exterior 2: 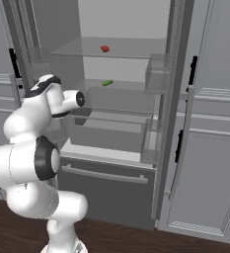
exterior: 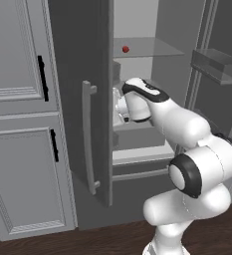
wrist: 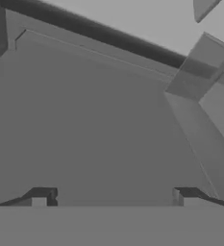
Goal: Take the strawberry from the fridge and place it on top of the pancake, located on the dining counter.
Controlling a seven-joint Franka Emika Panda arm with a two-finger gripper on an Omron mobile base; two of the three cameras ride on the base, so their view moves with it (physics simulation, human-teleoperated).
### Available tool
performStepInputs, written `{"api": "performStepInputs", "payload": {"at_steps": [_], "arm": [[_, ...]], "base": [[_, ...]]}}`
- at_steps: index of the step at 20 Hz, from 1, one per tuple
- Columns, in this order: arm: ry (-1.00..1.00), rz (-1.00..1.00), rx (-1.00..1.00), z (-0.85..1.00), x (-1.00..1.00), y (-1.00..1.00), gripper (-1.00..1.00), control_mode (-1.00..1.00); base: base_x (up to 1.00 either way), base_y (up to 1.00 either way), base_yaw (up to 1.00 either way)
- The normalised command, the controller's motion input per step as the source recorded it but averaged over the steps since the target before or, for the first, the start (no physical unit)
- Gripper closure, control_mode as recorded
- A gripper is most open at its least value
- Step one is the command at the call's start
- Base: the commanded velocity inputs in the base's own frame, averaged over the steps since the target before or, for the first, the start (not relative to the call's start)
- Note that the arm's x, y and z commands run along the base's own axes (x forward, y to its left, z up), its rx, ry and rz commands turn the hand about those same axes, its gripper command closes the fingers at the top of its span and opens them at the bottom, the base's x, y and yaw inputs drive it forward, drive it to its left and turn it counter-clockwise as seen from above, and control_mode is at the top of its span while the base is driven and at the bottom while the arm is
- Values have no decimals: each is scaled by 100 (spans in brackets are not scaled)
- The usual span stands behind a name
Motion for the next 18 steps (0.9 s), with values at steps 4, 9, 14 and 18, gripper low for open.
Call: {"api": "performStepInputs", "payload": {"at_steps": [4,9,14,18], "arm": [[0,11,0,14,-27,57,-100,-100],[0,9,0,11,-22,71,-100,-100],[0,7,0,1,-12,79,-100,-100],[0,5,0,0,-2,83,-100,-100]], "base": [[0,0,0],[0,0,0],[0,0,0],[0,0,0]]}}
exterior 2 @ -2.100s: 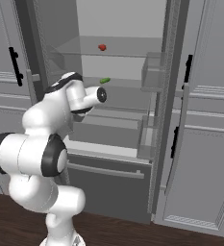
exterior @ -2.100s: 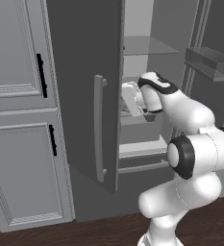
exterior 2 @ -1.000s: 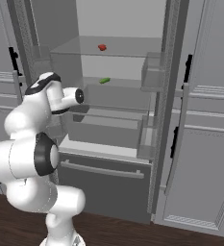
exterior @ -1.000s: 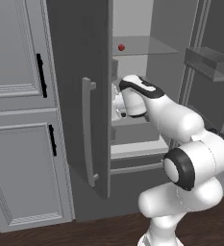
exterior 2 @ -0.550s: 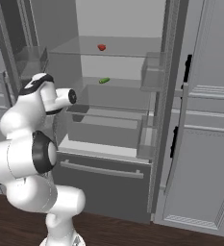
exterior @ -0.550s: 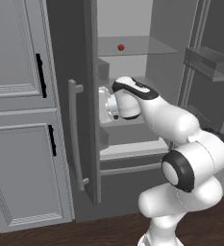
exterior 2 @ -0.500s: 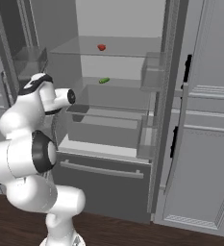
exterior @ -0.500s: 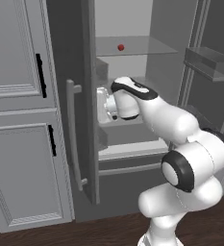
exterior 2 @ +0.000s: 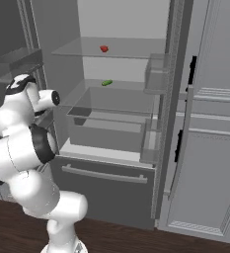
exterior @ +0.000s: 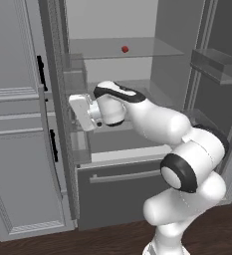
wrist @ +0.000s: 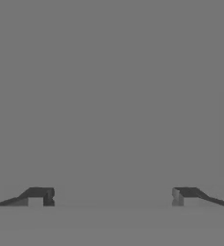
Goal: Take the strawberry from the fridge and place it on top of the pancake, located on the dining counter.
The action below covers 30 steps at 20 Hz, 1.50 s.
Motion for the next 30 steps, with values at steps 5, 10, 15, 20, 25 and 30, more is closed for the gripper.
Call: {"api": "performStepInputs", "payload": {"at_steps": [5,10,15,20,25,30], "arm": [[0,4,0,0,-2,78,-100,-100],[-8,4,0,4,-26,0,-100,-100],[-15,0,0,14,-32,-66,-100,-100],[-13,-1,0,4,-35,-68,-100,-100],[-19,-10,-11,20,-49,-63,-100,-100],[-18,-16,-22,25,-56,-58,-100,-100]], "base": [[0,0,0],[0,0,0],[0,0,0],[0,0,0],[0,0,0],[0,0,0]]}}
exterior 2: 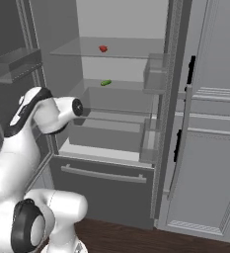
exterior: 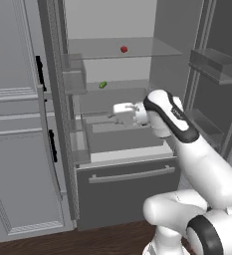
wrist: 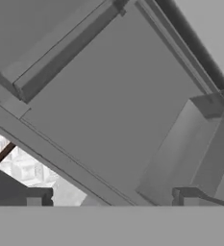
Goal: Take the strawberry from the fridge and place it on top of the pancake, located on the dining counter.
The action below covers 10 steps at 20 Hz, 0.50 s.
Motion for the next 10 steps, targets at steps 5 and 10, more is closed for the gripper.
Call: {"api": "performStepInputs", "payload": {"at_steps": [5,10], "arm": [[-18,-17,-24,23,-60,-58,-100,-100],[-14,-18,-27,24,-55,-49,-100,-100]], "base": [[0,0,0],[0,0,0]]}}
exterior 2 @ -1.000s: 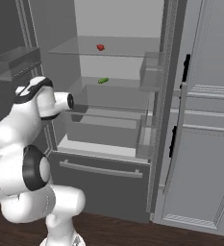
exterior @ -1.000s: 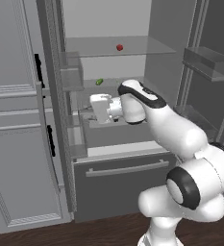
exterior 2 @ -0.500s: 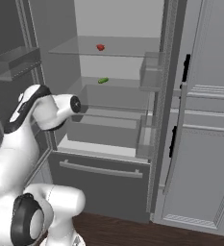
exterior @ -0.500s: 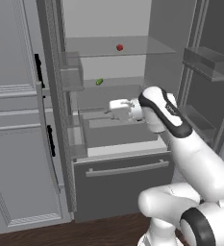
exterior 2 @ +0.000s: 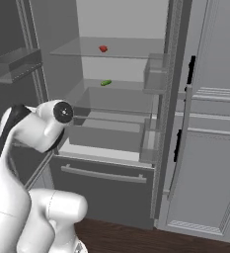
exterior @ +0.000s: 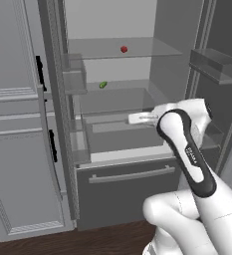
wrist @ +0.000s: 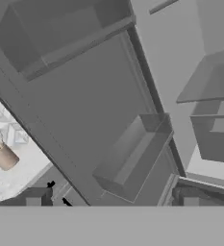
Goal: Take the strawberry from the fridge and place it on top of the pancake, located on the dining counter.
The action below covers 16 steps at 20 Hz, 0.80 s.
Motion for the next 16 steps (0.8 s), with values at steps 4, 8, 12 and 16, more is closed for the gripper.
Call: {"api": "performStepInputs", "payload": {"at_steps": [4,8,12,16], "arm": [[-9,-21,-26,20,-54,-50,-100,-100],[-6,-23,-23,4,-54,-46,-100,-100],[-1,-25,-18,0,-53,-39,-100,-100],[0,-21,-18,0,-43,-26,-100,-100]], "base": [[0,0,0],[0,0,0],[0,0,0],[0,0,0]]}}
